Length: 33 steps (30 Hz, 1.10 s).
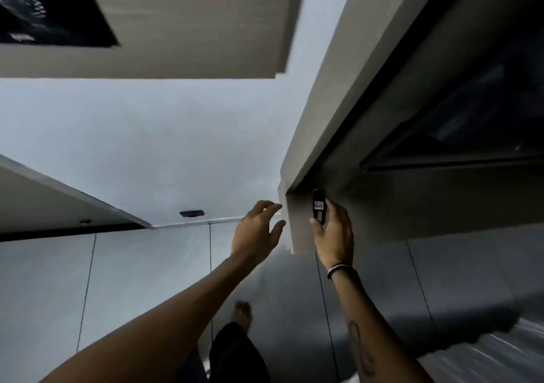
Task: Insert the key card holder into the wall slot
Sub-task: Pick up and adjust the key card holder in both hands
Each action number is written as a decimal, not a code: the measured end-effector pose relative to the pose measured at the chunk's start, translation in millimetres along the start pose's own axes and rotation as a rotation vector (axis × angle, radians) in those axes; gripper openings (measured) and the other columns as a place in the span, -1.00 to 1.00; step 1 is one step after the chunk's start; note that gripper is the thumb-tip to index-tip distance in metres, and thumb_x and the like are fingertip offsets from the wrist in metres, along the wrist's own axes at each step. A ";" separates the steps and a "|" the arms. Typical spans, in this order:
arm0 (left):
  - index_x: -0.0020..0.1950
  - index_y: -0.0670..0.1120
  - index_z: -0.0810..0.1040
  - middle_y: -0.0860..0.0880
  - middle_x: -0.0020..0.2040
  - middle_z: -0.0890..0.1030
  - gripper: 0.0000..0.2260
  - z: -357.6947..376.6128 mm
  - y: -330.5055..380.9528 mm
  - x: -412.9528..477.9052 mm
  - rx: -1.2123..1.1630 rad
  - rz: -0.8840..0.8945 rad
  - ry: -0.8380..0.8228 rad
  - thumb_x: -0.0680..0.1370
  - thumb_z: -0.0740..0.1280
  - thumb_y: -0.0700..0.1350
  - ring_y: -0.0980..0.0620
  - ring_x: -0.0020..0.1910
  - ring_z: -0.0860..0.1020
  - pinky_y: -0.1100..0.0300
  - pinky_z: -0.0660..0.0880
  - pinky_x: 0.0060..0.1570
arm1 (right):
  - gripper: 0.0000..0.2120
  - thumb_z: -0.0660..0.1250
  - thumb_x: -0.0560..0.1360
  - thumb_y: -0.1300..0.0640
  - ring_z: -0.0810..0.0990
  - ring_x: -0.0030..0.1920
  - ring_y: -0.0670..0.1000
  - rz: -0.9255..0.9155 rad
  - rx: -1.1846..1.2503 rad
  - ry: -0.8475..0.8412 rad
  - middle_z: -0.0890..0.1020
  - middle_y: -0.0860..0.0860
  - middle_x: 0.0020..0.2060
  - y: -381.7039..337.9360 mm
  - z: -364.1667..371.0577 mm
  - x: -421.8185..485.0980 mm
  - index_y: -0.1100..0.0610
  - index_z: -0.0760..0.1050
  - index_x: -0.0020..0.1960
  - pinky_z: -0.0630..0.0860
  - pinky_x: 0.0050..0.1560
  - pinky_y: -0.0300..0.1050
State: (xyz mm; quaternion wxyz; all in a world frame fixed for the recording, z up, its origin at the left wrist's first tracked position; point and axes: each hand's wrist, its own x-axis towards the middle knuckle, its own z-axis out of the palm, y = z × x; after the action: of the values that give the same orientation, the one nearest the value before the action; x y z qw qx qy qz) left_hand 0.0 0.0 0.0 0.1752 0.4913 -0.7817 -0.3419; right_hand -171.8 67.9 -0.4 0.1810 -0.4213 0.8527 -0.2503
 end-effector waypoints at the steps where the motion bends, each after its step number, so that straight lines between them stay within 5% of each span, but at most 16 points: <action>1: 0.39 -0.10 0.64 -0.12 0.33 0.66 -0.66 14.5 2.6 11.1 -0.041 -0.022 -0.025 0.63 0.44 -0.06 -0.11 0.06 0.73 0.08 0.63 0.02 | -0.49 0.45 0.59 0.12 0.55 0.38 0.20 0.022 0.016 0.021 0.54 0.15 0.40 8.6 3.3 10.0 0.12 0.43 0.50 0.55 0.31 0.08; 6: 0.08 -0.12 0.77 -0.11 0.06 0.78 -0.81 59.2 20.9 55.5 -0.086 -0.196 -0.104 0.64 0.34 -0.22 -0.08 -0.07 0.73 0.18 0.57 -0.09 | -0.58 0.47 0.57 0.20 0.71 0.18 0.18 0.188 0.150 -0.014 0.68 0.20 0.24 29.0 19.1 48.5 0.14 0.54 0.41 0.66 0.20 0.16; 12: 0.21 -0.15 0.74 -0.16 0.14 0.76 -0.80 92.6 25.5 88.0 -0.199 -0.338 -0.106 0.65 0.37 -0.26 -0.15 0.07 0.73 0.11 0.69 0.04 | -0.62 0.47 0.56 0.24 0.70 0.08 0.13 0.252 0.197 0.013 0.72 0.14 0.13 44.4 36.8 75.0 0.15 0.59 0.36 0.62 0.05 -0.02; 15: 0.21 -0.20 0.70 -0.18 0.14 0.74 -0.83 103.6 27.1 97.3 -0.284 -0.430 -0.077 0.65 0.38 -0.26 -0.15 0.09 0.73 0.20 0.64 -0.07 | -0.71 0.46 0.57 0.21 0.68 -0.01 0.07 0.244 0.174 -0.001 0.74 0.13 0.07 45.9 43.7 79.0 0.12 0.63 0.29 0.51 -0.07 -0.11; 20: 0.15 -0.23 0.71 -0.22 0.05 0.76 -0.87 103.9 20.1 106.9 -0.460 -0.584 -0.138 0.62 0.44 -0.26 -0.13 -0.10 0.76 -0.02 0.74 0.00 | -0.69 0.46 0.55 0.33 0.71 0.11 0.22 0.438 0.428 -0.051 0.73 0.21 0.11 47.5 44.0 87.8 0.25 0.62 0.29 0.65 0.18 0.19; 25: 0.14 -0.29 0.73 -0.17 -0.07 0.72 -0.85 89.8 5.6 99.9 -0.589 -0.547 -0.197 0.59 0.45 -0.35 0.01 -0.30 0.63 -0.02 0.73 0.02 | -0.77 0.44 0.53 0.41 0.66 -0.15 0.00 0.473 0.693 -0.126 0.68 0.16 -0.02 48.1 36.4 82.4 0.25 0.63 0.16 0.61 -0.13 -0.09; 29: 0.09 -0.26 0.75 -0.09 -0.20 0.68 -0.88 71.8 -7.1 85.5 -0.633 -0.472 -0.169 0.57 0.48 -0.33 0.00 -0.33 0.59 0.12 0.66 -0.14 | -0.83 0.47 0.54 0.34 0.69 -0.13 -0.03 0.434 0.762 -0.119 0.71 0.09 -0.05 34.1 36.2 67.4 0.12 0.66 0.06 0.65 -0.14 -0.10; 33: 0.06 -0.23 0.76 -0.10 -0.22 0.69 -0.90 36.4 -18.5 70.3 -0.703 -0.457 -0.167 0.57 0.49 -0.32 -0.02 -0.29 0.59 0.13 0.64 -0.12 | -0.81 0.50 0.53 0.31 0.72 -0.18 0.09 0.346 0.772 -0.103 0.74 0.18 -0.06 3.1 34.6 46.0 0.24 0.66 0.14 0.72 -0.12 0.01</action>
State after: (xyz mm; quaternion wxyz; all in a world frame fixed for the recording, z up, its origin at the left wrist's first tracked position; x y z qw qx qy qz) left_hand -42.3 -54.5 -43.1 0.1875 0.5330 -0.5001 -0.6562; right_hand -182.4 22.8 -34.6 0.4070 -0.1855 0.7444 -0.4957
